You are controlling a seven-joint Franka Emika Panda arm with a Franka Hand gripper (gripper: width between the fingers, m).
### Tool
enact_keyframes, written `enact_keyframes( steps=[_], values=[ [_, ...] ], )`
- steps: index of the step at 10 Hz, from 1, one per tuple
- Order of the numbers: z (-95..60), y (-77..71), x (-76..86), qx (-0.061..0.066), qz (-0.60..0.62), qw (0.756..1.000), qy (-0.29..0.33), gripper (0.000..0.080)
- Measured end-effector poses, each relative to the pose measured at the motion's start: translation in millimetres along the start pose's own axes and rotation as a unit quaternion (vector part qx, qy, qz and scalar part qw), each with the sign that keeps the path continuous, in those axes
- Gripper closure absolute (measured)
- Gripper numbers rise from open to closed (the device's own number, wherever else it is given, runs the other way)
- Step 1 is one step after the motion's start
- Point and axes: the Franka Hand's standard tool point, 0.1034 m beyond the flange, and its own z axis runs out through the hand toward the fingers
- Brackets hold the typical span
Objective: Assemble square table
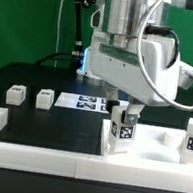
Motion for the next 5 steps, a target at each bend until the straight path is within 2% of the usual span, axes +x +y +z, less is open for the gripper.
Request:
enact_keyframes(
  steps=[1, 2, 3, 5],
  values=[
    [-0.1, 0.1, 1.0, 0.001, -0.036, 0.999, 0.001, 0.0287],
    [0.4, 0.0, -0.3, 0.001, -0.046, 0.999, 0.000, 0.0179],
    [0.7, -0.4, -1.1, 0.002, -0.064, 0.998, 0.001, 0.0159],
    [0.8, -0.6, -1.7, 0.001, -0.186, 0.983, 0.001, 0.0151]
  ],
)
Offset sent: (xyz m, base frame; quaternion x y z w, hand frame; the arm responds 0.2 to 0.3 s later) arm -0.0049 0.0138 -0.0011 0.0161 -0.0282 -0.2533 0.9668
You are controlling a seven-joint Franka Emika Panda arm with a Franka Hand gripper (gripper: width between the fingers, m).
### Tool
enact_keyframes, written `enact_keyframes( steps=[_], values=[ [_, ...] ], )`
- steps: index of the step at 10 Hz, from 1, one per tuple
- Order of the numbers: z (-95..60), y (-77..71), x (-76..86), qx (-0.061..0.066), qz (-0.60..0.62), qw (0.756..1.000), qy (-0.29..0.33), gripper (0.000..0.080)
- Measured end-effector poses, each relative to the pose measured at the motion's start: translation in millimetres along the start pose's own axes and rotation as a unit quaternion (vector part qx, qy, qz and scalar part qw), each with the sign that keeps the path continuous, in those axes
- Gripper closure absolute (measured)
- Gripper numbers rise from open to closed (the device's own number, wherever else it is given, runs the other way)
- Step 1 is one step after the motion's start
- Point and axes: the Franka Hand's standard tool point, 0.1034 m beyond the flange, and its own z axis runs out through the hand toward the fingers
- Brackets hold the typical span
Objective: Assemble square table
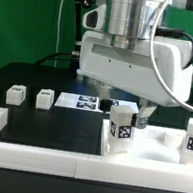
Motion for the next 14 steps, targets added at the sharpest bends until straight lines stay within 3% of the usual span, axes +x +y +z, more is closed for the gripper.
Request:
enact_keyframes(
  steps=[4, 8, 10, 12, 14],
  values=[
    [-1.2, -0.4, 1.1, 0.001, -0.194, 0.981, 0.000, 0.0151],
    [-4.6, -3.4, 0.7, 0.003, -0.345, 0.939, 0.003, 0.0151],
    [-4.6, -3.7, 0.5, 0.002, -0.403, 0.915, 0.003, 0.0151],
    [-4.6, -5.6, -1.5, -0.003, -0.413, 0.911, 0.004, 0.0151],
    [-4.4, -4.4, -0.4, -0.003, -0.411, 0.912, 0.004, 0.0402]
  ],
)
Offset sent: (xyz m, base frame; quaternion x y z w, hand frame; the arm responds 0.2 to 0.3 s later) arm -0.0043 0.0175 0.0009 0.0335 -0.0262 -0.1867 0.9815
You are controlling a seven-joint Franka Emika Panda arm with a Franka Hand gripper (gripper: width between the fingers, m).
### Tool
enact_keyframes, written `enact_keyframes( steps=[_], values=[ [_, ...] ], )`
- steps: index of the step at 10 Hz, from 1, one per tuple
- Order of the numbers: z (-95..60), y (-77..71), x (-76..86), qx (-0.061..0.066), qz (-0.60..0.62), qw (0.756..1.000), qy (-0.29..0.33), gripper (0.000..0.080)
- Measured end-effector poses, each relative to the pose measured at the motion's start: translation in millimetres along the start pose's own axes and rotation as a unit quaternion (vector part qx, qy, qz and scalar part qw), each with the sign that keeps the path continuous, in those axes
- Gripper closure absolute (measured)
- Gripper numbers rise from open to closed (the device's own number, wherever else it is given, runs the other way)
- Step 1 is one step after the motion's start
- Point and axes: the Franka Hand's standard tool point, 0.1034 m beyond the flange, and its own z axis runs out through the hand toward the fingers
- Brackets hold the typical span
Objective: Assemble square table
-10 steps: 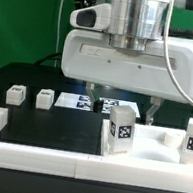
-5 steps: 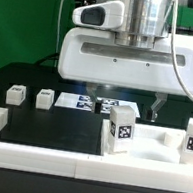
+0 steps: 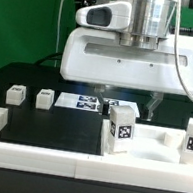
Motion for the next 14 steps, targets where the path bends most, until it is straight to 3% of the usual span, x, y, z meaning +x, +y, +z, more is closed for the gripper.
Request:
enact_keyframes(
  steps=[1, 2, 7, 11, 14],
  values=[
    [0.0, 0.0, 0.0, 0.000, 0.000, 1.000, 0.000, 0.0402],
    [0.0, 0.0, 0.0, 0.000, 0.007, 1.000, 0.000, 0.0509],
    [0.7, 0.9, -0.5, 0.001, 0.128, 0.992, 0.000, 0.0509],
    [1.0, 2.0, -1.8, -0.001, 0.346, 0.938, 0.001, 0.0509],
    [1.9, 0.8, -3.3, -0.001, 0.471, 0.882, 0.000, 0.0509]
  ],
)
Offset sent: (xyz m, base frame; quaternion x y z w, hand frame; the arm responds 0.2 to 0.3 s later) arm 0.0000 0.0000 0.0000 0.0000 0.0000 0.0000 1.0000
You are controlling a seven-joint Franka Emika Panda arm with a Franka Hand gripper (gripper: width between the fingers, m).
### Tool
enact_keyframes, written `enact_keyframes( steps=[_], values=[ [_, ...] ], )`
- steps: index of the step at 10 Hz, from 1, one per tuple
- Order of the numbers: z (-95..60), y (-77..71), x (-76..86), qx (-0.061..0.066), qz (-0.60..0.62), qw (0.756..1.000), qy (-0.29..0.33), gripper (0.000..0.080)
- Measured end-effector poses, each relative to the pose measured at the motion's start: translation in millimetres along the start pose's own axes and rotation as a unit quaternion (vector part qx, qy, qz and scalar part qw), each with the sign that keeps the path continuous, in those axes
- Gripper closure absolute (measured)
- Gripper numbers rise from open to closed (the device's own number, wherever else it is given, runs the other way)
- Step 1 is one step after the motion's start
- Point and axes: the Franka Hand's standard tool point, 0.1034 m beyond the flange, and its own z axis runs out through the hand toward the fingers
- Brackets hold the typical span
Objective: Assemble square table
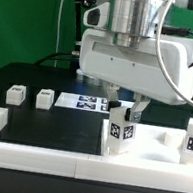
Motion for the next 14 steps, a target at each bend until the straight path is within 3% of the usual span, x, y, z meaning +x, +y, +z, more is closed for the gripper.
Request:
enact_keyframes(
  steps=[5, 7, 8, 9, 10, 11, 14],
  values=[
    [0.6, 0.8, -1.5, -0.003, 0.212, 0.977, -0.001, 0.0509],
    [0.6, 0.9, -1.4, -0.003, 0.206, 0.978, -0.001, 0.0509],
    [1.0, 0.5, -2.2, -0.003, 0.192, 0.981, -0.001, 0.0481],
    [1.4, -0.5, -3.9, -0.003, 0.181, 0.983, -0.002, 0.0286],
    [1.8, -1.2, -4.9, -0.002, 0.131, 0.991, -0.002, 0.0286],
    [1.9, -2.1, -6.3, -0.001, 0.075, 0.997, -0.002, 0.0180],
    [-0.4, -5.7, -9.2, 0.002, -0.091, 0.996, -0.002, 0.0151]
  ],
)
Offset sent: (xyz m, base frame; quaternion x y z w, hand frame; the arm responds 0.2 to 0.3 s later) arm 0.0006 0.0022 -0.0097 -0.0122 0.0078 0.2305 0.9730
